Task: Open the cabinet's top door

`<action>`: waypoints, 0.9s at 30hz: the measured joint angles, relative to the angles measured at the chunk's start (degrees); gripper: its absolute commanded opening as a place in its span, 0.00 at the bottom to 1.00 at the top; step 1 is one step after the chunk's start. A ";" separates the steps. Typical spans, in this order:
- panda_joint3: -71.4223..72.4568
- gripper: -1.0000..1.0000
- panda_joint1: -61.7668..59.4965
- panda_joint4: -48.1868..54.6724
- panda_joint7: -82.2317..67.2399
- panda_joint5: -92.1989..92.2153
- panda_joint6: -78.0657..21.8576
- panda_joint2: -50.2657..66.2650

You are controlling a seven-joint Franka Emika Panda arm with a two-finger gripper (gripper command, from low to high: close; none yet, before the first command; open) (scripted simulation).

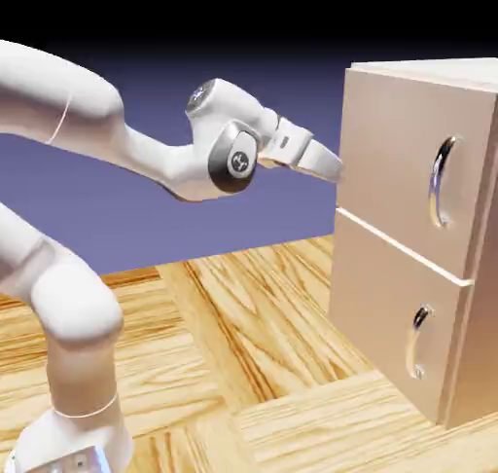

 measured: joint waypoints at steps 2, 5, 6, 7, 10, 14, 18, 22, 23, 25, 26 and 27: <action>-2.15 0.50 1.89 0.95 3.36 -4.98 -0.24 -0.88; -5.36 0.50 4.72 2.38 8.40 -12.46 -0.60 -2.20; -6.44 0.50 5.67 2.86 10.08 -14.95 -0.72 -2.64; -7.51 0.50 6.61 3.34 11.76 -17.44 -0.84 -3.08; -10.73 0.50 9.45 4.77 16.81 -24.92 -1.21 -4.41; -15.02 0.50 13.23 6.68 23.53 -34.88 -1.69 -6.17; -19.31 0.50 17.00 8.58 30.25 -44.85 -2.17 -7.93; -23.60 0.50 20.78 10.49 36.97 -54.82 -2.66 -9.69; -24.68 0.50 21.73 10.97 38.66 -57.31 -2.78 -10.13; -26.82 0.50 23.62 11.92 42.02 -62.29 -3.02 -11.01; -27.90 0.50 24.56 12.40 43.70 -64.79 -3.14 -11.45; -28.97 0.50 25.51 12.87 45.38 -67.28 -3.26 -11.89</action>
